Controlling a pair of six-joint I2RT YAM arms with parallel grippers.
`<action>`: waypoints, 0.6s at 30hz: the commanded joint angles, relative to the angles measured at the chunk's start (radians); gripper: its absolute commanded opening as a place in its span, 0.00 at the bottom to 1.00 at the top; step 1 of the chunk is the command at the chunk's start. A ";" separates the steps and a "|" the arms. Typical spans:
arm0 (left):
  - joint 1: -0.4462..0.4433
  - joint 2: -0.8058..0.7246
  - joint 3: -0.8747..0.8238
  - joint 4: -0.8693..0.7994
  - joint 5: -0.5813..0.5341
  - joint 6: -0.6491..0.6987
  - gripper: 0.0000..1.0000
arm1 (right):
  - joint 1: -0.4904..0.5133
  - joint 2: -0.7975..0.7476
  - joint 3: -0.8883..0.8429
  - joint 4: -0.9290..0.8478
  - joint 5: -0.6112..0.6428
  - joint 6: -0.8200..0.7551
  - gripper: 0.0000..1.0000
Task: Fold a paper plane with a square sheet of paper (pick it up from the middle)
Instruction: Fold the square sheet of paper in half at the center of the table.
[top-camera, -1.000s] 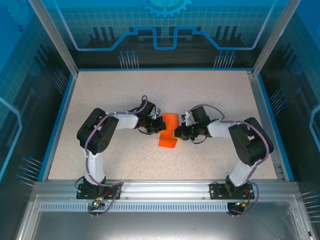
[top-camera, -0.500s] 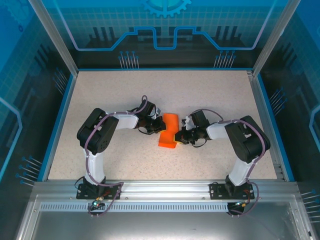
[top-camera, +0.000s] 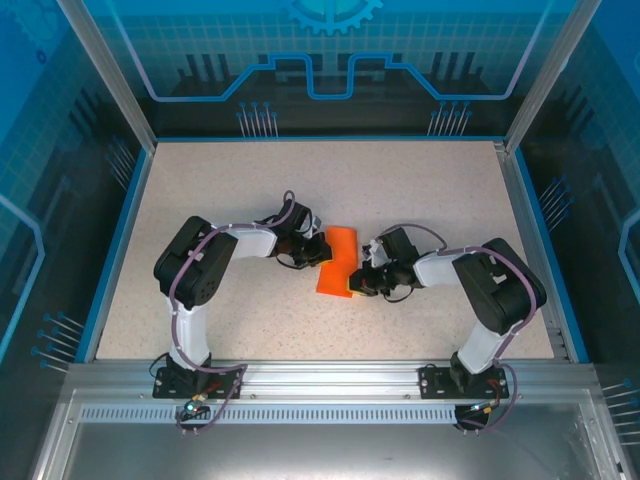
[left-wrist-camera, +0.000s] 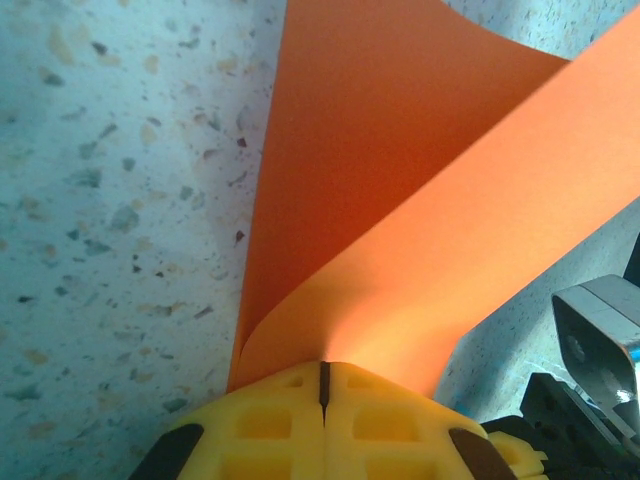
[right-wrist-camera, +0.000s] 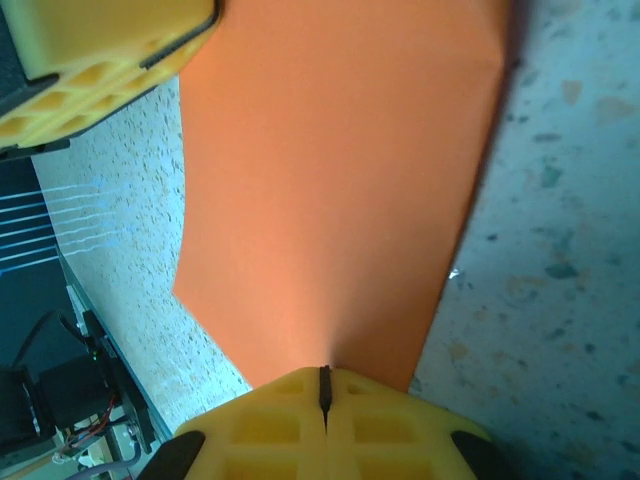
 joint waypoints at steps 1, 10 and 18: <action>-0.011 0.055 -0.029 -0.078 -0.037 0.027 0.00 | 0.011 0.027 -0.029 0.005 0.007 0.009 0.05; -0.011 0.056 -0.025 -0.078 -0.035 0.028 0.00 | 0.028 -0.069 -0.025 -0.014 -0.007 0.019 0.06; -0.011 0.057 -0.025 -0.080 -0.033 0.028 0.00 | 0.043 -0.019 -0.065 0.008 0.013 0.022 0.05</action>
